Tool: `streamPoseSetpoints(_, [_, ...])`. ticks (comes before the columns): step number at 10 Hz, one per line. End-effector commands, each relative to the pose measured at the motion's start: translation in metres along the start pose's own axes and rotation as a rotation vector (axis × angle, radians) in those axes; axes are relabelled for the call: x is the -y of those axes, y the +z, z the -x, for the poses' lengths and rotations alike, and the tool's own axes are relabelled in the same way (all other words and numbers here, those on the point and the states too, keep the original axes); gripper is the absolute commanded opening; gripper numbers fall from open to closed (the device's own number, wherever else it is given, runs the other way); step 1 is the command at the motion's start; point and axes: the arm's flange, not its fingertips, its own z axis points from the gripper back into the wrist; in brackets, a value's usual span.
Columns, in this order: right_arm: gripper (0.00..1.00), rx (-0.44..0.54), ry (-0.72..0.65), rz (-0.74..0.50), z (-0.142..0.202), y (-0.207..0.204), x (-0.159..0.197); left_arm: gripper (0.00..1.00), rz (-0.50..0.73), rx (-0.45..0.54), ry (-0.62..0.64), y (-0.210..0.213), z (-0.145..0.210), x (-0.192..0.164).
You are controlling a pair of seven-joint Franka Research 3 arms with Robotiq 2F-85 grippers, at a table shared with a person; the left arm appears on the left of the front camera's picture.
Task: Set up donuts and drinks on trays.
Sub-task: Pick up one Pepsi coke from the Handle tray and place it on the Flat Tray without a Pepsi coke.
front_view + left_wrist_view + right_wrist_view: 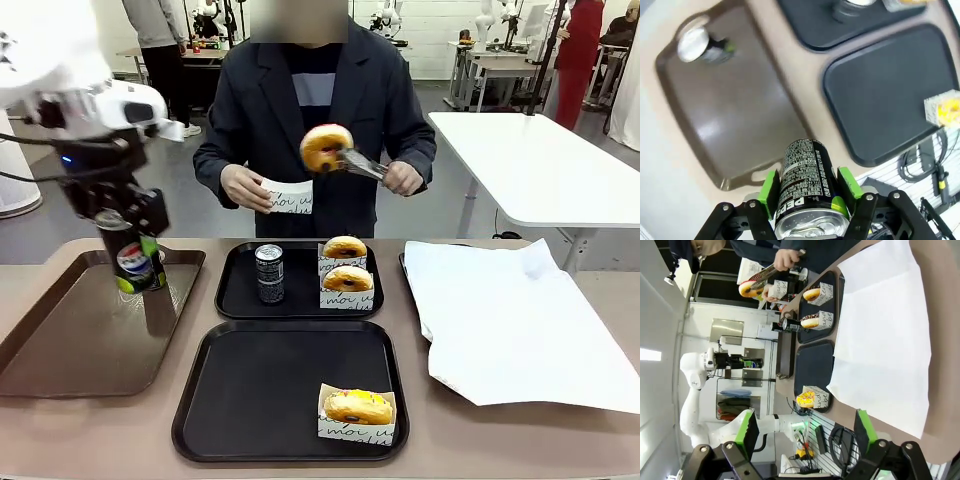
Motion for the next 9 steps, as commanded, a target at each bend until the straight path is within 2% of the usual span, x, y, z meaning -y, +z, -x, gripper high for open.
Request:
streamPoseSetpoints(1, [1.0,0.009,0.016,-0.02,-0.001,0.001,0.0,0.6,0.03,-0.02,-0.12,-0.025,-0.023,0.022])
streamPoseSetpoints(6, [1.0,0.009,0.016,-0.02,-0.001,0.001,0.0,0.6,0.123,-0.114,-0.259,-0.089,-0.059,0.084])
streamPoseSetpoints(7, [1.0,0.009,0.016,-0.02,-0.001,0.001,0.0,0.6,0.124,-0.131,-0.274,-0.097,-0.062,0.087])
streamPoseSetpoints(8, [1.0,0.009,0.016,-0.02,-0.001,0.001,0.0,0.6,0.115,-0.164,-0.281,-0.088,-0.055,0.078])
streamPoseSetpoints(9, [1.0,0.009,0.016,-0.02,-0.001,0.001,0.0,0.6,0.02,-0.243,-0.277,-0.063,-0.032,0.051])
